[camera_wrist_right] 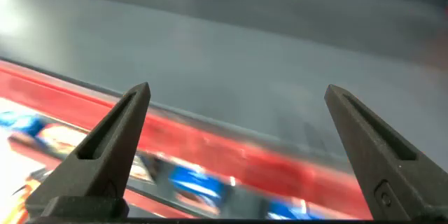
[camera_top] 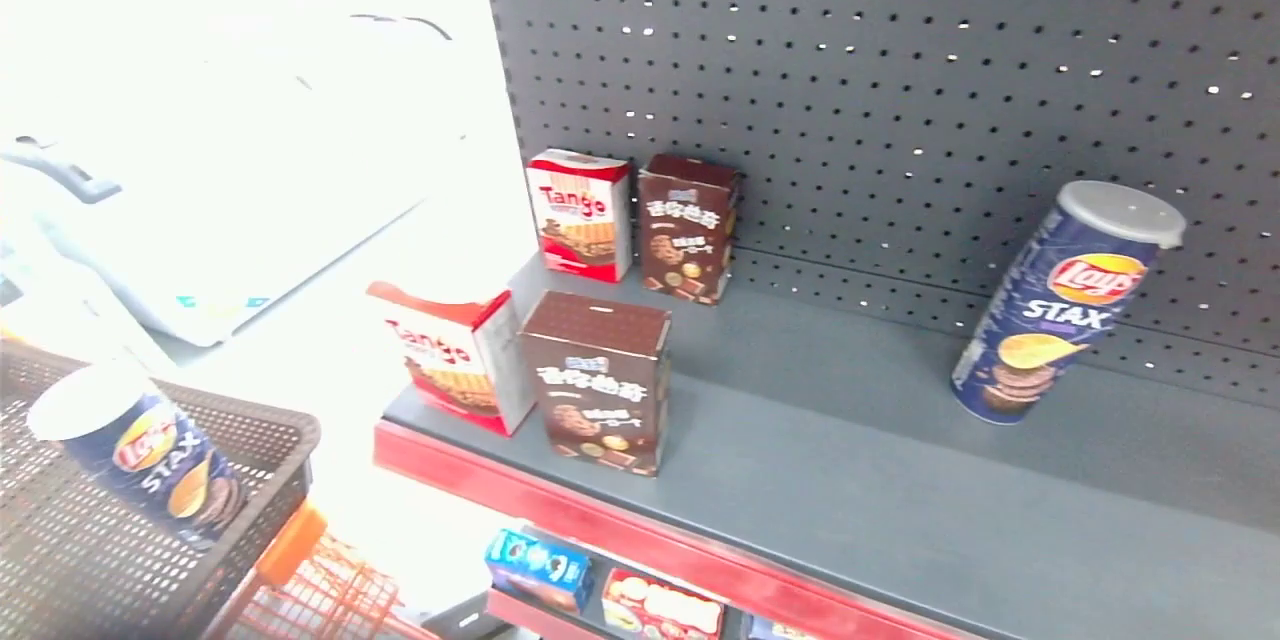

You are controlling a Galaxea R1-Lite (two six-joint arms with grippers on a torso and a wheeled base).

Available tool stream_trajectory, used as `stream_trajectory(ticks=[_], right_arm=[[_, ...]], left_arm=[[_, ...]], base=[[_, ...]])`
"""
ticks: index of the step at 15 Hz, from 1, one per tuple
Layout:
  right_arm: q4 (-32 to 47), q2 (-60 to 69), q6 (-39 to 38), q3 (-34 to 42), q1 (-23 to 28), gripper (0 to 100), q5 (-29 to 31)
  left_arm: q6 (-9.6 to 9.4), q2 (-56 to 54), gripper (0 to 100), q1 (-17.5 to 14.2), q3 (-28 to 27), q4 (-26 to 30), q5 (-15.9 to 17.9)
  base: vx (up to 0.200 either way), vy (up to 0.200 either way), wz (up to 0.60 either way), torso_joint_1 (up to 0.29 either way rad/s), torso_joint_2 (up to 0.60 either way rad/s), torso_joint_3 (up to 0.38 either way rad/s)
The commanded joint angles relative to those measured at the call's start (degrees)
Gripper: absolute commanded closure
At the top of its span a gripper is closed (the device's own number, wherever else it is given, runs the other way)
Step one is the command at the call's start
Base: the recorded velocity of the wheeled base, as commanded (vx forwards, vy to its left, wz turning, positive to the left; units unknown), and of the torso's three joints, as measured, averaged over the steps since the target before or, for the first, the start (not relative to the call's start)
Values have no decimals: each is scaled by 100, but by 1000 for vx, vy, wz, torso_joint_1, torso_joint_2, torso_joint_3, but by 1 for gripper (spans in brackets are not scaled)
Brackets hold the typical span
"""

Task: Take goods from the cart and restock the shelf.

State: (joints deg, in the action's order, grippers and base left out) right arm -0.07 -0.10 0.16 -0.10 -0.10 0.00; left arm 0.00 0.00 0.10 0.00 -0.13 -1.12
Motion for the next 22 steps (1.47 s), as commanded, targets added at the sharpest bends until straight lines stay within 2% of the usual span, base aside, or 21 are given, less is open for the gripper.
stream_trajectory(ticks=[1,2,14,15,16,17,18,22], right_arm=[[-1,1,-7,1,1,0,0],[-1,1,-7,1,1,0,0],[-1,1,-7,1,1,0,0],[-1,1,-7,1,1,0,0],[-1,1,-7,1,1,0,0],[-1,1,-7,1,1,0,0],[-1,1,-7,1,1,0,0],[-1,1,-7,1,1,0,0]], left_arm=[[0,0,0,-1,0,-4,-2],[0,0,0,-1,0,-4,-2],[-18,0,0,-1,0,-4,24],[-18,0,0,-19,-149,22,-37],[-88,220,0,-1,-536,198,-99],[-97,299,0,-10,-580,251,-108],[-158,1134,0,-27,-1169,637,-371],[-114,2865,0,34,-1591,303,-336]], base=[[0,0,600,2,-2,7],[0,0,600,2,2,2],[0,0,0,0,0,0],[0,0,0,0,0,0],[0,0,0,0,0,0],[0,0,0,0,0,0],[0,0,0,0,0,0],[0,0,0,0,0,0]])
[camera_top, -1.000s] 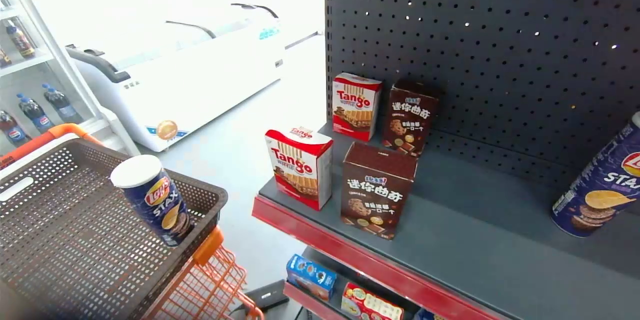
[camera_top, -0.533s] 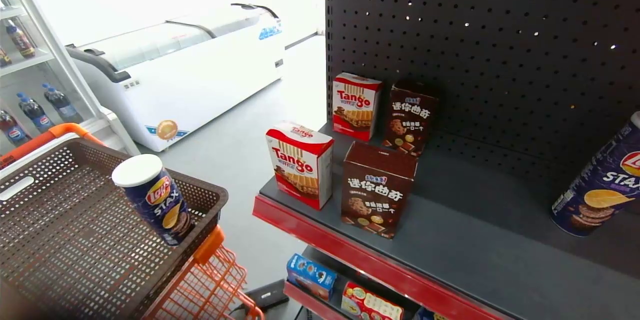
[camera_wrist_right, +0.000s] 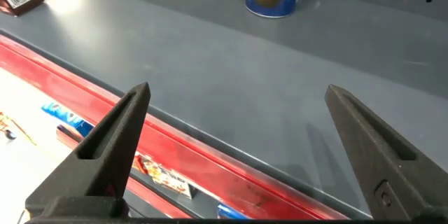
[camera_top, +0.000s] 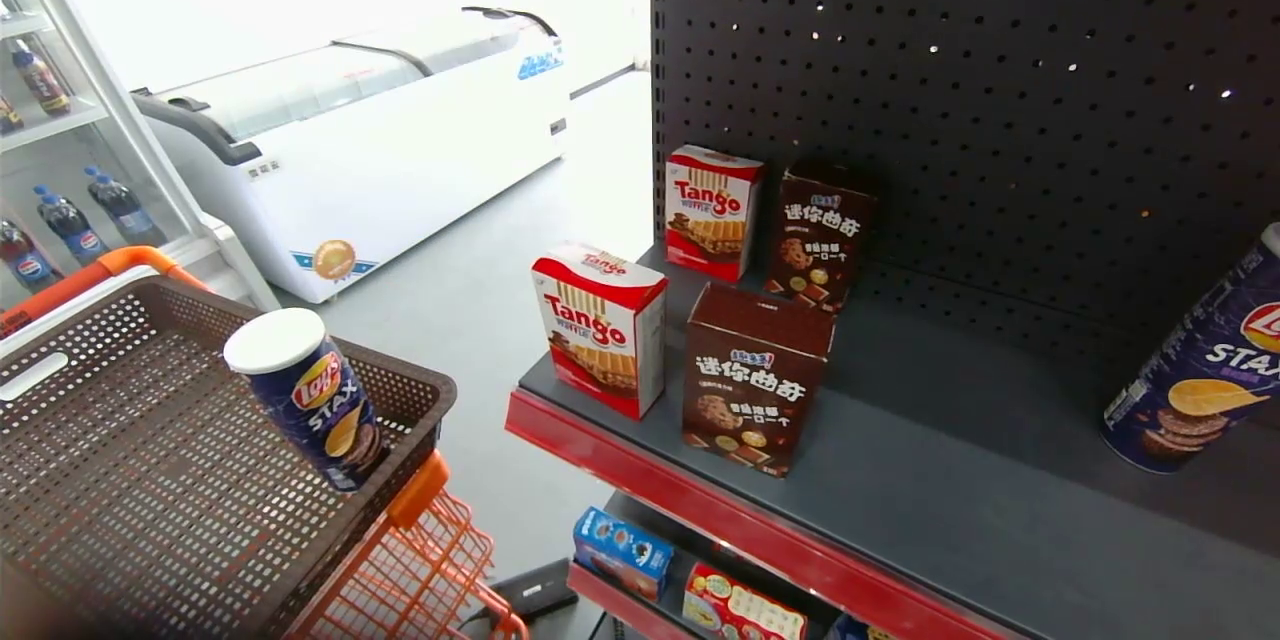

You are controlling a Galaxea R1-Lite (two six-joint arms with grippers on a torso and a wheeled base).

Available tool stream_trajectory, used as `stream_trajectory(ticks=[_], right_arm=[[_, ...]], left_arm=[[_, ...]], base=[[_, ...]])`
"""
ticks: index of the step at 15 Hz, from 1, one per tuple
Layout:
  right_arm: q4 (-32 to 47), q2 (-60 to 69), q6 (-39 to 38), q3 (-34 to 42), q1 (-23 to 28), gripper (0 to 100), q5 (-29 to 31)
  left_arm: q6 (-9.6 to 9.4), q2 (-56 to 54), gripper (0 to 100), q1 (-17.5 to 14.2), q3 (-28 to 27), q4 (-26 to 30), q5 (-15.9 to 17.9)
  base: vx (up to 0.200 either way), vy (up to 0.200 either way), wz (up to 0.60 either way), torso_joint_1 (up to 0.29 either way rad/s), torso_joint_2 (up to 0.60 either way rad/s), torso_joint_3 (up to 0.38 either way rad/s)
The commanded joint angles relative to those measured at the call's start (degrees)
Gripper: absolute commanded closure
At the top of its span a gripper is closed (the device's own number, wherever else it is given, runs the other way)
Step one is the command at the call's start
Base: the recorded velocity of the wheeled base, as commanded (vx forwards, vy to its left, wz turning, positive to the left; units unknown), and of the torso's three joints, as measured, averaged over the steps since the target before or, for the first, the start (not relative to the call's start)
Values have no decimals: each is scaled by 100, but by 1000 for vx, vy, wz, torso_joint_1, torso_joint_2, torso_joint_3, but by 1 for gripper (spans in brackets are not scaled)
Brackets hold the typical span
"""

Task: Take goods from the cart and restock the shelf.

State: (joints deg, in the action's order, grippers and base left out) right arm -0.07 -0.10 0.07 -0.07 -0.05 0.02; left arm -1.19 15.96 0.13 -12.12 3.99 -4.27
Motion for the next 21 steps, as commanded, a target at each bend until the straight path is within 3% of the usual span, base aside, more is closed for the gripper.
stream_trajectory(ticks=[1,3,4,6,8,10,11,12,13,18,21], right_arm=[[-1,1,1,-1,-4,0,-2],[-1,1,1,-1,-4,0,-2],[-1,1,1,-1,-4,0,-2],[-1,1,1,-1,-4,0,-2],[-1,1,1,-1,-4,0,-2],[-1,1,1,-1,-4,0,-2],[-1,1,1,-1,-4,0,-2],[-1,1,1,-1,-4,0,-2],[-1,1,1,-1,-4,0,-2],[-1,1,1,-1,-4,0,-2],[-1,1,1,-1,-4,0,-2]], left_arm=[[49,2052,0,-312,-493,-416,172],[40,3150,0,-690,-625,-1023,629],[14,3388,0,-725,-634,-1181,699],[-153,4372,0,-690,-564,-2279,725],[-206,4935,0,-717,-432,-3009,717],[-206,5761,0,-725,-212,-4160,708],[-206,5972,0,-734,-142,-4468,717],[-206,6587,0,-734,87,-5479,717],[-206,6947,0,-725,148,-6015,717],[-206,8213,0,-708,87,-7632,725],[-223,8854,0,-725,-80,-8274,725]], base=[[0,0,0,0,0,0],[0,0,0,0,0,0],[0,0,0,0,0,0],[0,0,0,0,0,0],[0,0,0,0,0,0],[0,0,0,0,0,0],[0,0,0,0,0,0],[0,0,0,0,0,0],[0,0,0,0,0,0],[0,0,0,0,0,0],[0,0,0,0,0,0]])
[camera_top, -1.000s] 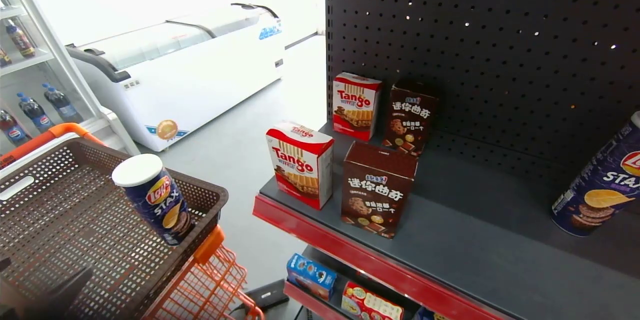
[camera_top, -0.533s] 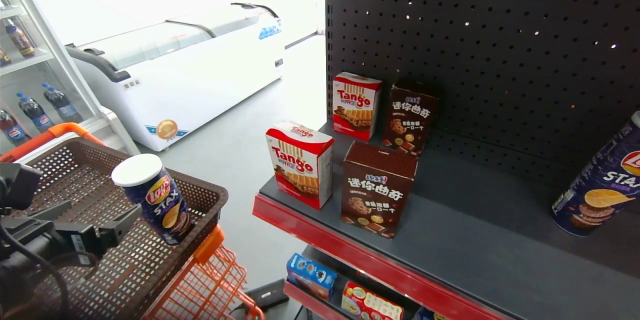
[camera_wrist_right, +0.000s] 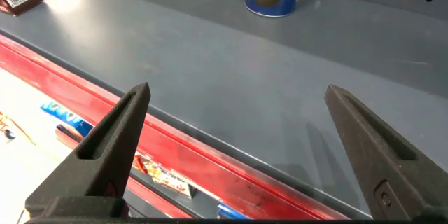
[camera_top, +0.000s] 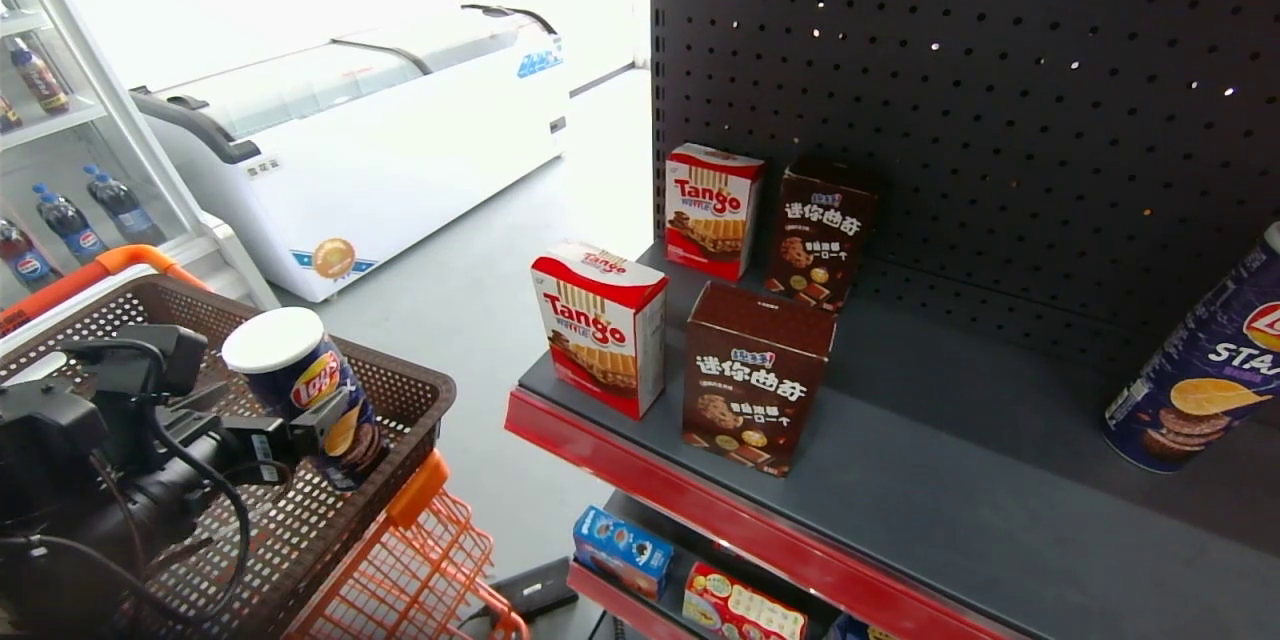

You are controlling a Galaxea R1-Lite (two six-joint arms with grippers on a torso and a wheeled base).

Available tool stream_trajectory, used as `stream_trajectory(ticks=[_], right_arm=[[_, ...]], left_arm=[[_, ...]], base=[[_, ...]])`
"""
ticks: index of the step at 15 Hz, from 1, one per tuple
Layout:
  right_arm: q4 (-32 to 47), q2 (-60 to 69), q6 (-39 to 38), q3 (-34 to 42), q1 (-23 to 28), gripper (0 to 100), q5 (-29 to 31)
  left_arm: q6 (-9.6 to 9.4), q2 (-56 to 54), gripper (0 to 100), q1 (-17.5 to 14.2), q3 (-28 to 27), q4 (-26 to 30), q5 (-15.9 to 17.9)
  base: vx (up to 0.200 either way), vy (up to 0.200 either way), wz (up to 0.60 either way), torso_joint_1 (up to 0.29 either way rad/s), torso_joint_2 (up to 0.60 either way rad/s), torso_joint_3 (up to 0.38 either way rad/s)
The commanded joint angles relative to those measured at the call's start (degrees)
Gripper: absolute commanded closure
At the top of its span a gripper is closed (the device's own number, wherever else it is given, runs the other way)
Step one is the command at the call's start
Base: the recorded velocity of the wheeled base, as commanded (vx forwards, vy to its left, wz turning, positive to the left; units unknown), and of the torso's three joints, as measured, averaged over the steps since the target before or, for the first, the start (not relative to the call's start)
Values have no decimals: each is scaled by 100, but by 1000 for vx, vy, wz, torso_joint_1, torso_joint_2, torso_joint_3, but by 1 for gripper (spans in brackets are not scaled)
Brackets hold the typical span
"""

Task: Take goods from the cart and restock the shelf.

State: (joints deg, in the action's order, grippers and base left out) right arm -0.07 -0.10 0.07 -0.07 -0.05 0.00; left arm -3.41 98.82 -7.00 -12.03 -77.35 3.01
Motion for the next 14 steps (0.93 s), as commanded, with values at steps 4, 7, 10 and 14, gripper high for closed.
stream_trajectory(ticks=[4,7,10,14], right_arm=[[-1,1,1,-1,-4,0,0],[-1,1,1,-1,-4,0,0],[-1,1,1,-1,-4,0,0],[-1,1,1,-1,-4,0,0]], left_arm=[[-1,1140,0,5,-423,-544,-2],[7,1491,0,-3,-713,-747,-11],[43,1773,100,14,-976,-808,-11],[16,1808,100,93,-1346,-747,-11]], base=[[0,0,0,0,0,0],[0,0,0,0,0,0],[0,0,0,0,0,0],[0,0,0,0,0,0]])
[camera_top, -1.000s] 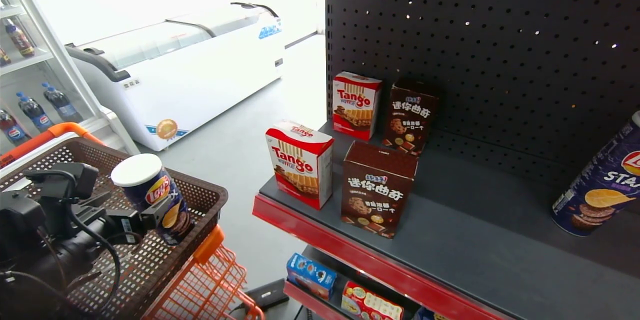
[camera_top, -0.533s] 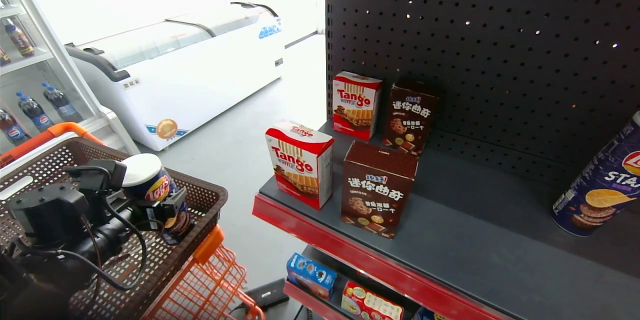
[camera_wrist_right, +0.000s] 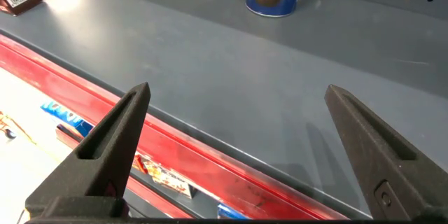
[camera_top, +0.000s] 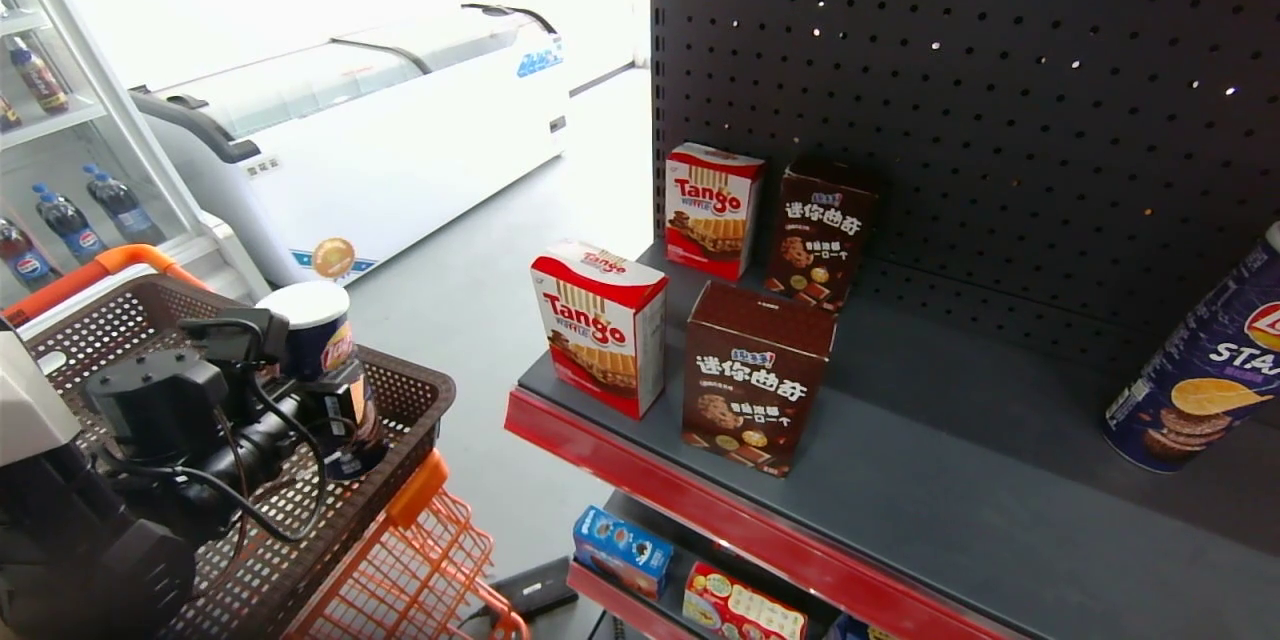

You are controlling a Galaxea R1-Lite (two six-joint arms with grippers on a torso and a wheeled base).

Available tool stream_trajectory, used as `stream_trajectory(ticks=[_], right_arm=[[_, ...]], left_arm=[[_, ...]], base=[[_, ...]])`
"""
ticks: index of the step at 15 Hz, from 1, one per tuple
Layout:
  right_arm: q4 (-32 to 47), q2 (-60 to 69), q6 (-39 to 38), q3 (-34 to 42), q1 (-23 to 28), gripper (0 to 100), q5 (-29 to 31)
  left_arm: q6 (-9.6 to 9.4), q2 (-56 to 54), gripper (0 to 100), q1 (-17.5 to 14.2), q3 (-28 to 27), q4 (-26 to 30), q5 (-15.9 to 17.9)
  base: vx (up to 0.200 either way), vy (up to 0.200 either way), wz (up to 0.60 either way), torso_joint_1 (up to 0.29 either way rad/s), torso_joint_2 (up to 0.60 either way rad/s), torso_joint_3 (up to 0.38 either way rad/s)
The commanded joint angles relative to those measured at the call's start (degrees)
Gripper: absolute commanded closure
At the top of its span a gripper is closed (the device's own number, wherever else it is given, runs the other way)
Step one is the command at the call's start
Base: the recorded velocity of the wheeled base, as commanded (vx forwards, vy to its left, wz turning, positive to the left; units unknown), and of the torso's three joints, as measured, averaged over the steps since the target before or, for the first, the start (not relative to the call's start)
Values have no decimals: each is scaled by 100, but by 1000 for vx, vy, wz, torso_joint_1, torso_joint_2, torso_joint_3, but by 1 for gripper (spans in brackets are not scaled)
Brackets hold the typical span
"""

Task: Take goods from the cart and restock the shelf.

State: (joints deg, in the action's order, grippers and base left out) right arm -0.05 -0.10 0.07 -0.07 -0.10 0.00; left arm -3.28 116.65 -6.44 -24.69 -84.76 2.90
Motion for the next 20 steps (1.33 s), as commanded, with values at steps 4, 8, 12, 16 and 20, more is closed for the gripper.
stream_trajectory(ticks=[4,8,12,16,20], right_arm=[[-4,1,1,-1,1,0,0],[-4,1,1,-1,1,0,0],[-4,1,1,-1,1,0,0],[-4,1,1,-1,1,0,0],[-4,1,1,-1,1,0,0]], left_arm=[[-235,-433,100,239,-344,39,0],[-252,-1531,100,266,-1029,1638,0],[-94,-2621,100,468,-1425,3378,88],[-50,-3368,100,872,-1390,3862,158],[152,-3588,100,1180,-1284,3704,176]], base=[[0,0,0,0,0,0],[0,0,0,0,0,0],[0,0,0,0,0,0],[0,0,0,0,0,0],[0,0,0,0,0,0]])
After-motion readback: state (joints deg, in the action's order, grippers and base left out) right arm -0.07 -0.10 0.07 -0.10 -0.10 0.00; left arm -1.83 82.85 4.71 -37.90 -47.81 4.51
